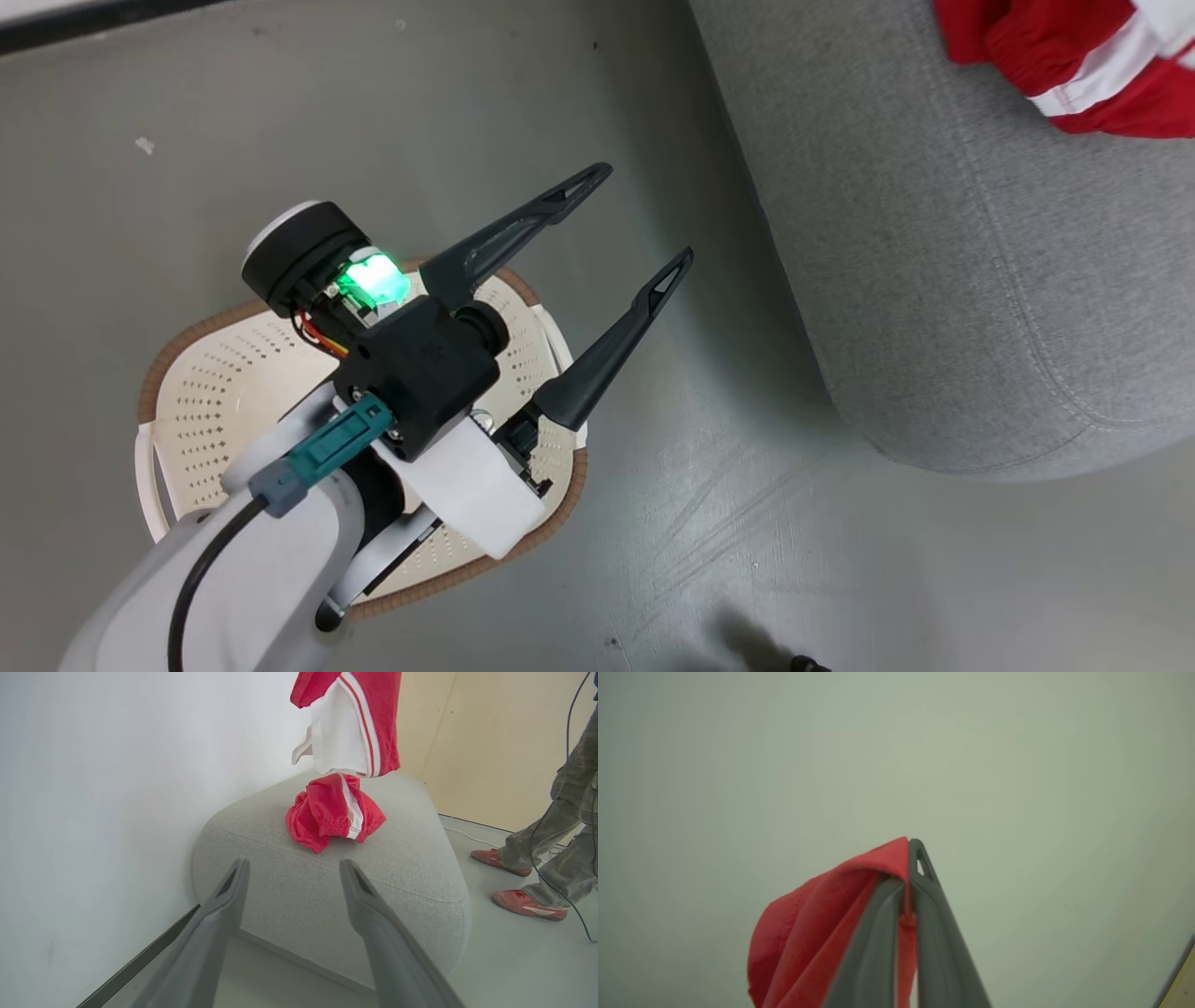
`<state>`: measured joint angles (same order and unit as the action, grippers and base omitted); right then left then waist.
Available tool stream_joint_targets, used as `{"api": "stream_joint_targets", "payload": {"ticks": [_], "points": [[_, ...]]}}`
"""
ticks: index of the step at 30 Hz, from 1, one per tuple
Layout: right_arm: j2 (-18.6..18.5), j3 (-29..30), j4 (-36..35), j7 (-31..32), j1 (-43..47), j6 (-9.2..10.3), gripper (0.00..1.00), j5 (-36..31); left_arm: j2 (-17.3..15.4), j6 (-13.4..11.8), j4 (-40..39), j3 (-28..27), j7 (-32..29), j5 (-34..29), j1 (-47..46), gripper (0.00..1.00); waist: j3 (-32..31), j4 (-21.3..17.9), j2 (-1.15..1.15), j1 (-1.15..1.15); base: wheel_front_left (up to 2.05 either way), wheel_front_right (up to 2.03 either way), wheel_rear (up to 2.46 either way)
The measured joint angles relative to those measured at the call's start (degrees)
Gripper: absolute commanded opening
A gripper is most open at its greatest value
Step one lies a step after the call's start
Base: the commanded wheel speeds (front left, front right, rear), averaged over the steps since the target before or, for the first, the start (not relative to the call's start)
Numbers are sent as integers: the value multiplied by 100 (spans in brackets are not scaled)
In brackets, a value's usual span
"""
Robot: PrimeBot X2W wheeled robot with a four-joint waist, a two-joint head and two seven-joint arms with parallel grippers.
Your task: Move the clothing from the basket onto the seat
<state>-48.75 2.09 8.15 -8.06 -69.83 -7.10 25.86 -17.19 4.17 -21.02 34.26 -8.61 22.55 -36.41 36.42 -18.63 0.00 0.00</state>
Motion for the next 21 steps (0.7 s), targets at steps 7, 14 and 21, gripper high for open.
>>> {"api": "stream_joint_targets", "payload": {"ticks": [7, 14, 21], "points": [[89, -235, 698, 52, 270, -1, 0, 58, -78, 2, -76, 2, -151, -47, -88, 100, 303, 80, 0, 0, 0, 0, 0], [541, -296, 1347, 53, 796, -1, 0, 252, -110, 3, -136, -7, -226, -67, -222, 100, 550, 126, 0, 0, 0, 0, 0], [957, -365, 1898, 100, 1122, -1, 0, 453, -174, 10, -177, -16, -292, -108, -319, 100, 791, 168, 0, 0, 0, 0, 0]]}}
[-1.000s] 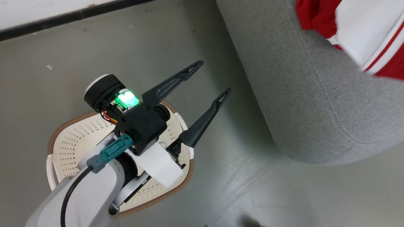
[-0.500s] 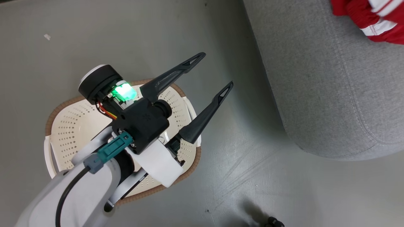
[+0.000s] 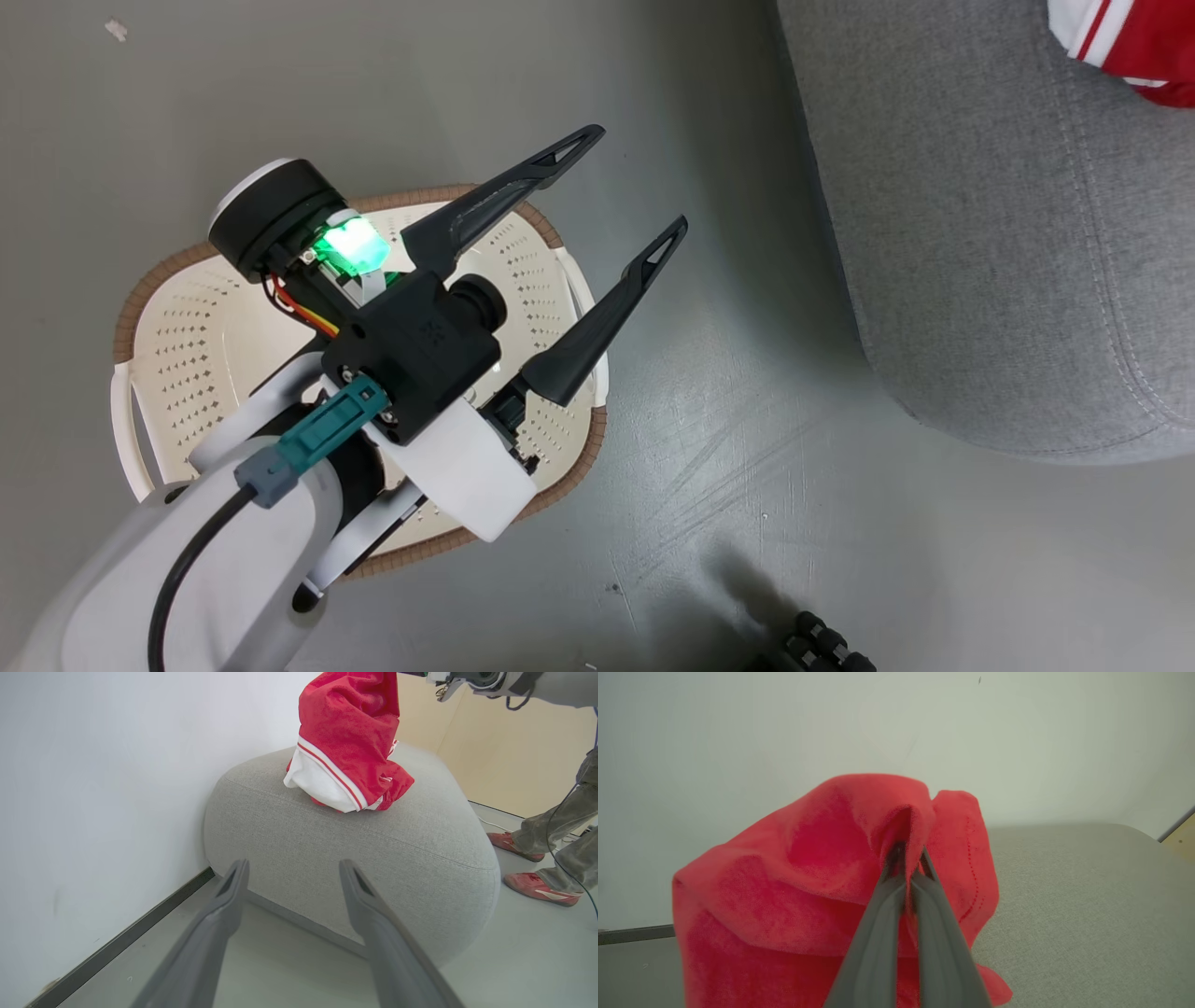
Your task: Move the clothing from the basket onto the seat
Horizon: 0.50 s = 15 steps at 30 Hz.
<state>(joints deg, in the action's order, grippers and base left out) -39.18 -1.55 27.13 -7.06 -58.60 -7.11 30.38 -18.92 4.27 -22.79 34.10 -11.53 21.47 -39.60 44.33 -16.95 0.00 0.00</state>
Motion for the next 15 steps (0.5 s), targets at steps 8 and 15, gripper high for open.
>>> {"api": "stream_joint_targets", "payload": {"ticks": [8, 15], "points": [[260, -102, 482, 235, 81, 0, 0, 212, -60, 44, -18, 2, -8, -36, -10, 100, 192, 42, 0, 0, 0, 0, 0], [342, -129, 662, 359, 80, 0, 0, 336, -97, 45, -15, -3, -7, -41, -90, 100, 285, 57, 0, 0, 0, 0, 0]]}}
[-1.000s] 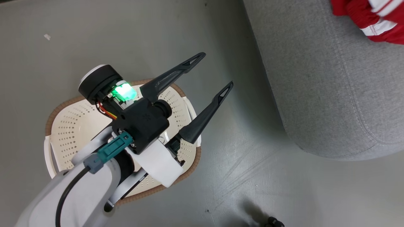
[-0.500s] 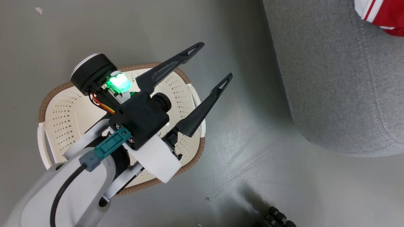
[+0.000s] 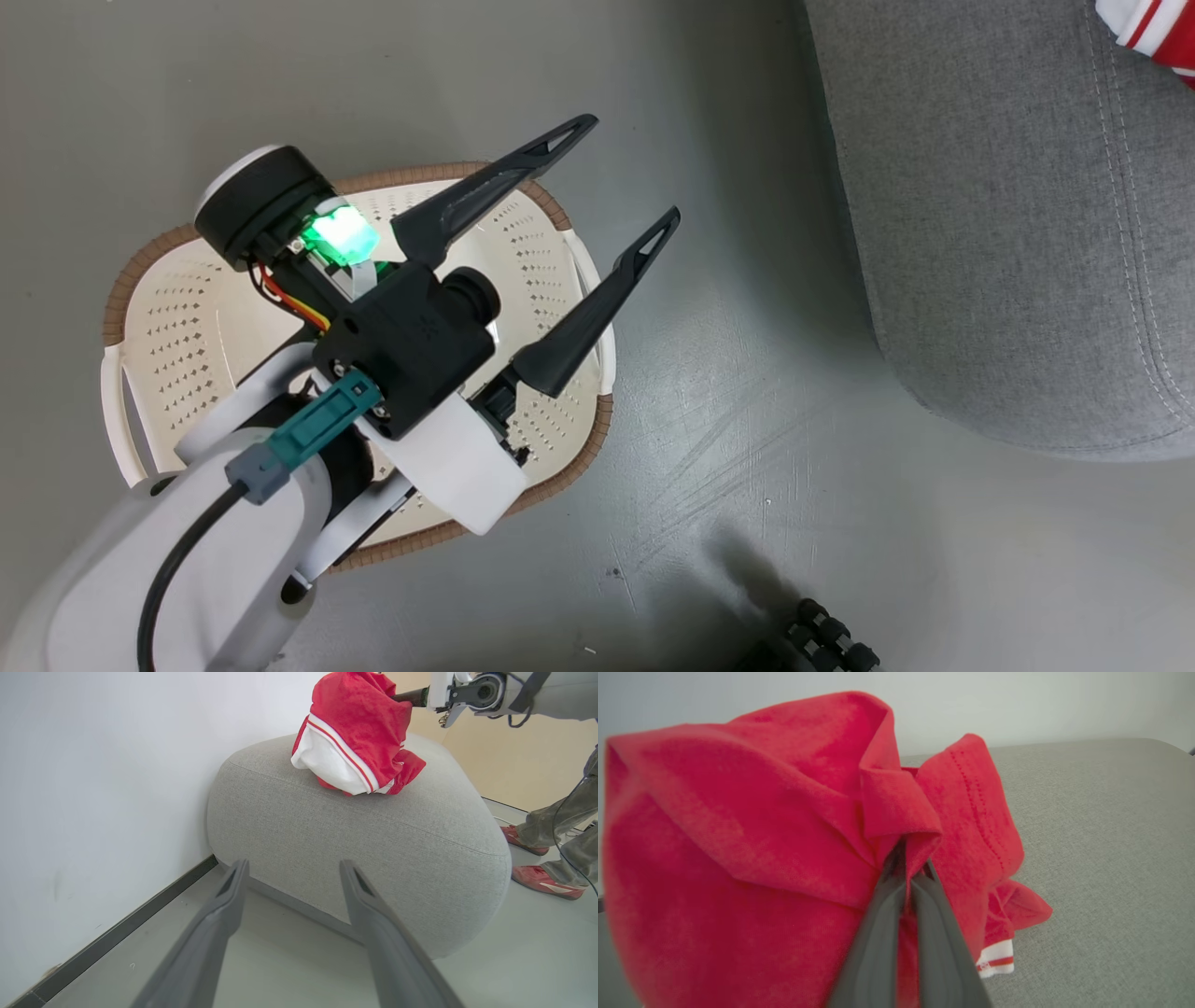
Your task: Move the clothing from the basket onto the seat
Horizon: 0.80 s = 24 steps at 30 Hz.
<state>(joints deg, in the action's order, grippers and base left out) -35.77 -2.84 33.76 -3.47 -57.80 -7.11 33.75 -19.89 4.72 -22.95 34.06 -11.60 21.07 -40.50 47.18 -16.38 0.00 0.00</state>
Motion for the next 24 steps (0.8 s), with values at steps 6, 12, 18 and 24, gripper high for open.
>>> {"api": "stream_joint_targets", "payload": {"ticks": [6, 12, 18, 24], "points": [[59, -37, 52, 0, -15, 0, 100, 13, -20, 4, 44, -8, 8, -1, -12, 100, -14, -33, 0, 0, 0, 0, 0], [65, -56, 83, -18, 2, 0, 100, 47, -44, 5, 116, -49, 67, 0, -12, 100, -78, -73, 0, 0, 0, 0, 0], [64, -68, 3, -256, 171, 0, 100, 30, -86, -2, 194, -181, 166, -1, -9, 100, -194, -106, 0, 0, 0, 0, 0], [116, -209, -442, -468, 338, 0, 100, -71, -131, -53, 283, -304, 339, 0, 22, 100, -364, -120, 0, 0, 0, 0, 0]]}}
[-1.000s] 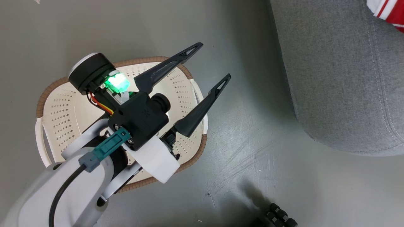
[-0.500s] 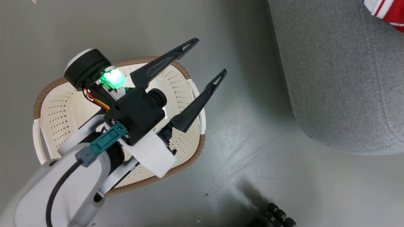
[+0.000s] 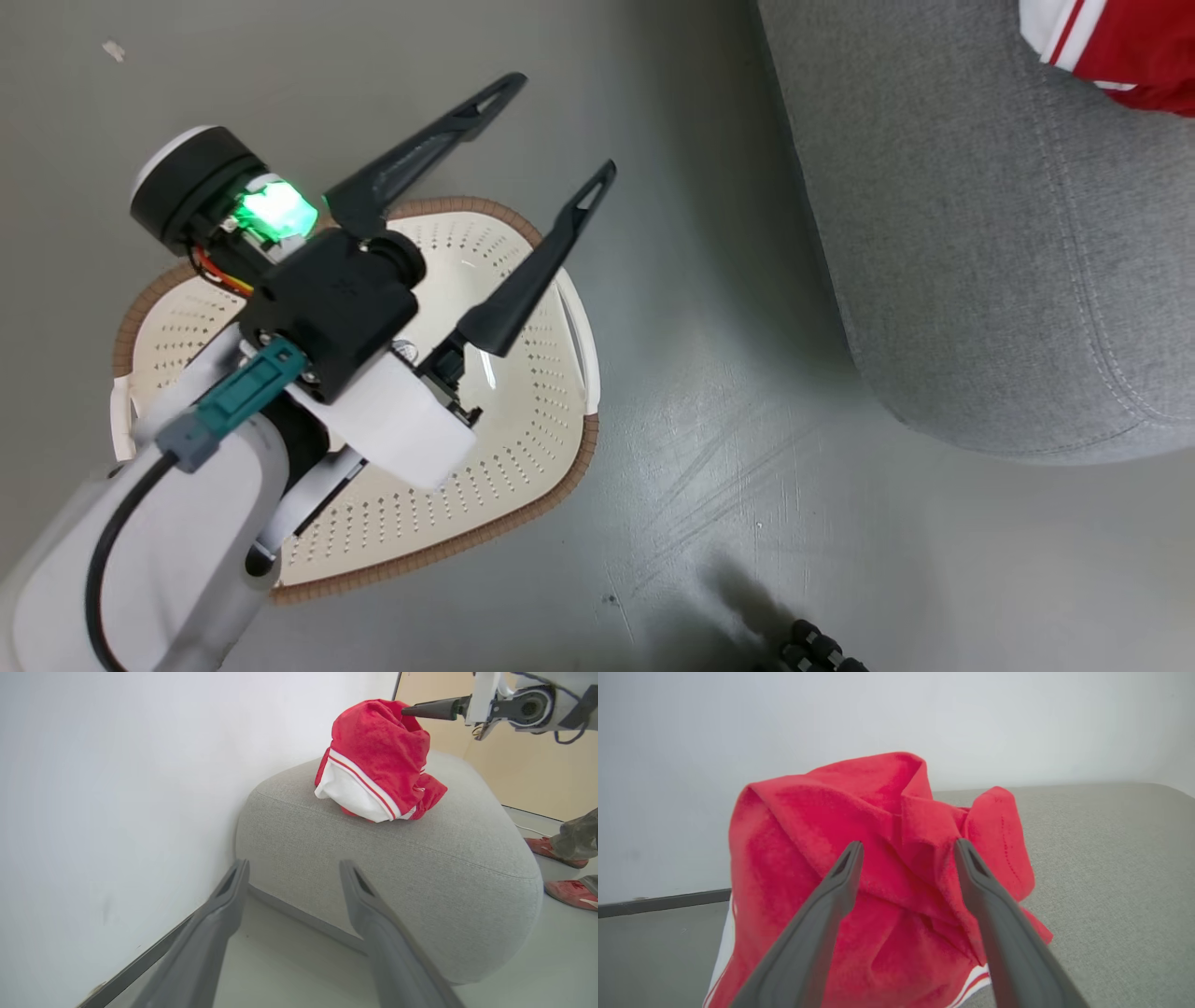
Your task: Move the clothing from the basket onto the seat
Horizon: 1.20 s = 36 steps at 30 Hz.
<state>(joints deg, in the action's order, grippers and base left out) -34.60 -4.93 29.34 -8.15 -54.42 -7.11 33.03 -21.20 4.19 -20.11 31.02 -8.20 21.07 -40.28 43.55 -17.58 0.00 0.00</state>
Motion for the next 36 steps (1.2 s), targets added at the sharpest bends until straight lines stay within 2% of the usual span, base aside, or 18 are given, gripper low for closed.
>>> {"api": "stream_joint_targets", "payload": {"ticks": [6, 15, 30, 36], "points": [[196, -256, -466, -105, 146, 0, 100, -89, -20, -62, 87, -133, 185, 1, 135, 100, -215, 13, 0, 0, 0, 0, 0], [237, -588, -992, -201, 234, 0, 100, -354, 54, -250, 253, -363, 557, 62, 421, 100, -642, 135, 0, 0, 0, 0, 0], [612, -1349, -1160, -344, 516, 0, 100, -813, 199, -626, 635, -818, 1211, 349, 1122, 100, -1318, 549, 0, 0, 0, 0, 0], [708, -1486, -1204, -499, 626, 0, 100, -1072, 299, -725, 790, -985, 1449, 497, 1429, 100, -1600, 737, 0, 0, 0, 0, 0]]}}
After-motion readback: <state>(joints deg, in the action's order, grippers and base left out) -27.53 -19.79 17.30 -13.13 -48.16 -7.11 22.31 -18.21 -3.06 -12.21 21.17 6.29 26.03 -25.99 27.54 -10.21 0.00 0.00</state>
